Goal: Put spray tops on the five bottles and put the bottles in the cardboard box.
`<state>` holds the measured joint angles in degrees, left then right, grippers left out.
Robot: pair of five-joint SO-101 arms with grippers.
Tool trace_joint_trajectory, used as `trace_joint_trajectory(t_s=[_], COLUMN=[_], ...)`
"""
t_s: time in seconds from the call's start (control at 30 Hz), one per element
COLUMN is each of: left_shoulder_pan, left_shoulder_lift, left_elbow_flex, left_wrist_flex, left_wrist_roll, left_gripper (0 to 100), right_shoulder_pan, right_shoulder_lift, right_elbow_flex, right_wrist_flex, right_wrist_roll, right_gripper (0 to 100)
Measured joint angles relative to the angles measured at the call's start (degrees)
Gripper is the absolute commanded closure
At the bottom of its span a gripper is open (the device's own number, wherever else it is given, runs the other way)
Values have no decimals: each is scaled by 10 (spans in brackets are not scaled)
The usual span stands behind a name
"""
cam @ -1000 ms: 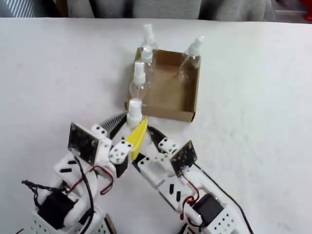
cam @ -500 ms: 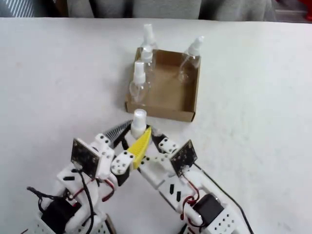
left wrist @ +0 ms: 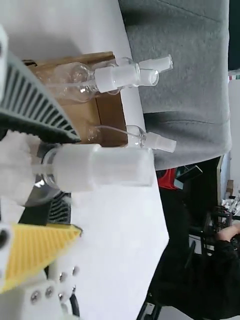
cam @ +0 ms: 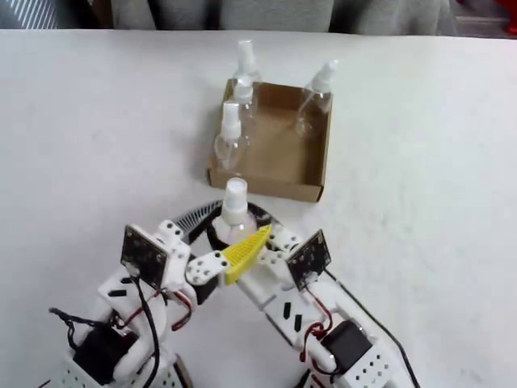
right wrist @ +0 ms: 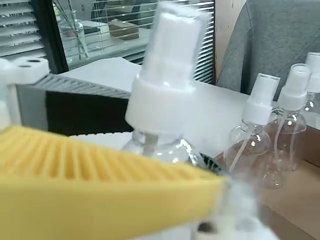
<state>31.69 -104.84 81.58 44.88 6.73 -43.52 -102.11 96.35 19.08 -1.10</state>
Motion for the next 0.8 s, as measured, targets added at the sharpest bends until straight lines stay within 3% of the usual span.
trace_joint_trajectory(t_s=[0.5,0.8], left_shoulder_pan=[2,1], left_shoulder_lift=[5,4], left_elbow_flex=[-38,-101], left_wrist_flex=[9,70], left_wrist_roll=[-3,-3], left_gripper=[710,710], right_shoulder_pan=[6,6], right_shoulder_lift=[-3,-3], right_elbow_flex=[0,0], right_wrist_flex=[-1,-2], right_wrist_roll=[-1,-1], right_gripper=[982,982])
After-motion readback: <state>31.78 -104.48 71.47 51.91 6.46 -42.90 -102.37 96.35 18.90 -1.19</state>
